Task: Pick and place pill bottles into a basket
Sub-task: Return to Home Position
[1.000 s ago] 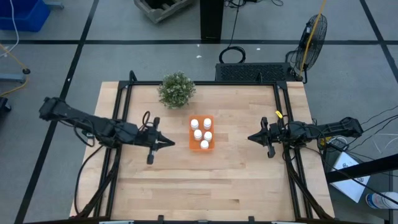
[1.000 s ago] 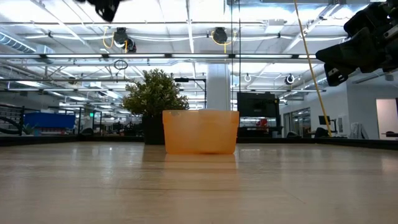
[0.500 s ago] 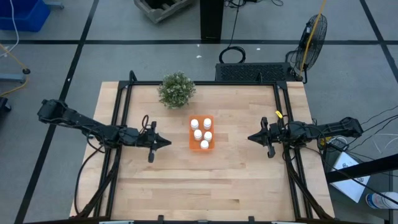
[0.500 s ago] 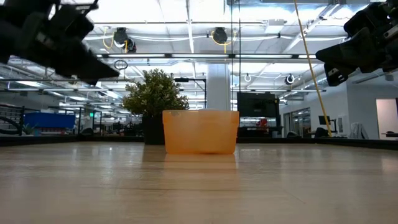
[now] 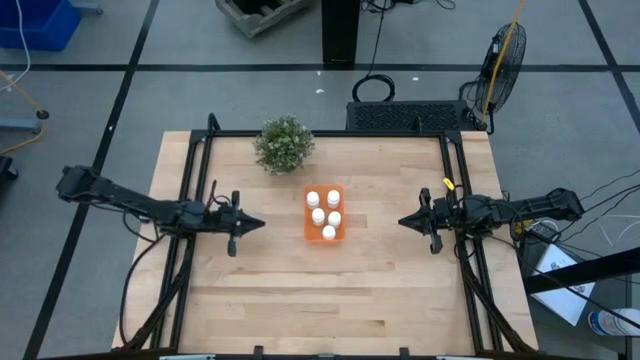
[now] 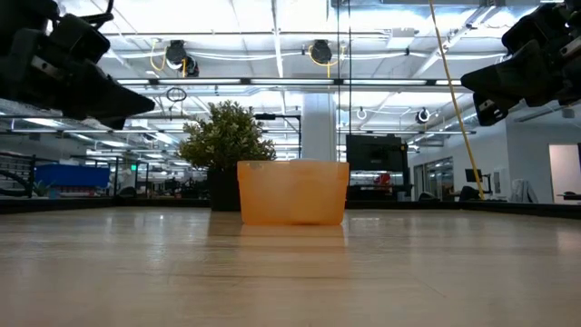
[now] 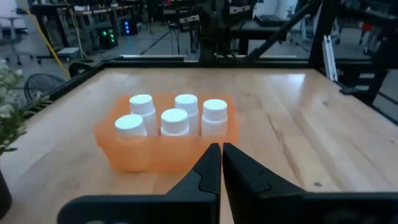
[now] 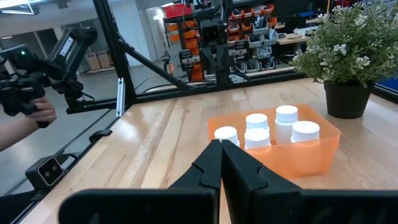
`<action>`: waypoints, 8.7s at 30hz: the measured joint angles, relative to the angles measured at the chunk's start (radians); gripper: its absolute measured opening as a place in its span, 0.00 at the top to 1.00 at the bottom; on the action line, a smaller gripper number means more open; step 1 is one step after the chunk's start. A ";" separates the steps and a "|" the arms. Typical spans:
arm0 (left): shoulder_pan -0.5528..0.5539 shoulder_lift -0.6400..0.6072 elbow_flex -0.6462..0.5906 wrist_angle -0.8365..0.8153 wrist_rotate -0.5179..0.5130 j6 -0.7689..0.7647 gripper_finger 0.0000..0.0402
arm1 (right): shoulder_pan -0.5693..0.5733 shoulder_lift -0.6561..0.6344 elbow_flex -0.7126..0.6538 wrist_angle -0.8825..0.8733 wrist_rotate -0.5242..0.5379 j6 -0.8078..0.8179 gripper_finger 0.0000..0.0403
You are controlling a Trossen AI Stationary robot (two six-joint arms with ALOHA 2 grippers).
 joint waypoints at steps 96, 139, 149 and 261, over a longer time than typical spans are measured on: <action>0.001 -0.604 0.033 -0.547 -0.037 0.120 0.92 | -0.008 -0.010 0.000 0.078 0.026 -0.254 1.00; 0.001 -0.604 0.033 -0.547 -0.037 0.120 0.92 | -0.008 -0.010 0.000 0.078 0.026 -0.254 1.00; 0.001 -0.604 0.033 -0.547 -0.037 0.120 0.92 | -0.007 -0.010 0.000 0.078 0.026 -0.254 1.00; 0.001 -0.604 0.032 -0.547 -0.037 0.120 0.92 | -0.007 -0.010 0.000 0.078 0.026 -0.254 1.00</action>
